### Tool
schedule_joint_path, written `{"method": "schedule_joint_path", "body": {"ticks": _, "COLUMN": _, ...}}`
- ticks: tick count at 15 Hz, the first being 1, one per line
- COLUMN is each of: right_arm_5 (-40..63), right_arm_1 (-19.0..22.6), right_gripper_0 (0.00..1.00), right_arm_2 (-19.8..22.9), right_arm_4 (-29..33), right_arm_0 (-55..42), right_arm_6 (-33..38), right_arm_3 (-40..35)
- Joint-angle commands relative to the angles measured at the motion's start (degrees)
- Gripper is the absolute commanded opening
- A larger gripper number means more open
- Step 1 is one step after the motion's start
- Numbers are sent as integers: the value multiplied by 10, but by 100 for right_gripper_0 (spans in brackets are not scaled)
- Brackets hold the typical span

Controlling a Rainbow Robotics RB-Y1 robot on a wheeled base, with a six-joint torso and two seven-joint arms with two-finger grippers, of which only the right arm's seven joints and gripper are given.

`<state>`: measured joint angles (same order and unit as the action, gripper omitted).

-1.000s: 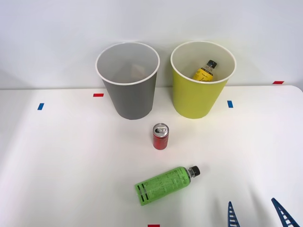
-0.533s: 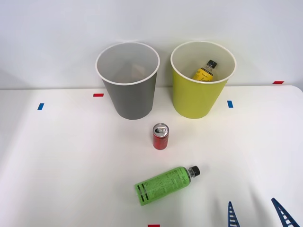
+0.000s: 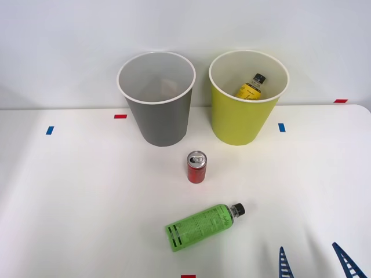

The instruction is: Put cans in the gray bin, plastic bottles in the light green bin

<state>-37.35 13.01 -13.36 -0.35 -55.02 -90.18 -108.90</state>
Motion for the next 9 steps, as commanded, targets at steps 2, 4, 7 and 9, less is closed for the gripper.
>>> {"method": "schedule_joint_path", "body": {"ticks": 2, "right_arm_5": 0, "right_arm_1": 0, "right_gripper_0": 100, "right_arm_2": 0, "right_arm_4": 0, "right_arm_0": 0, "right_arm_6": 0, "right_arm_3": 0}}
{"method": "schedule_joint_path", "body": {"ticks": 4, "right_arm_5": 0, "right_arm_1": 0, "right_gripper_0": 100, "right_arm_2": 0, "right_arm_4": 0, "right_arm_0": 0, "right_arm_6": 0, "right_arm_3": 0}}
{"method": "schedule_joint_path", "body": {"ticks": 7, "right_arm_5": 0, "right_arm_1": 0, "right_gripper_0": 100, "right_arm_2": 0, "right_arm_4": 0, "right_arm_0": 0, "right_arm_6": 0, "right_arm_3": 0}}
{"method": "schedule_joint_path", "body": {"ticks": 9, "right_arm_5": 0, "right_arm_1": 0, "right_gripper_0": 100, "right_arm_2": 0, "right_arm_4": 0, "right_arm_0": 0, "right_arm_6": 0, "right_arm_3": 0}}
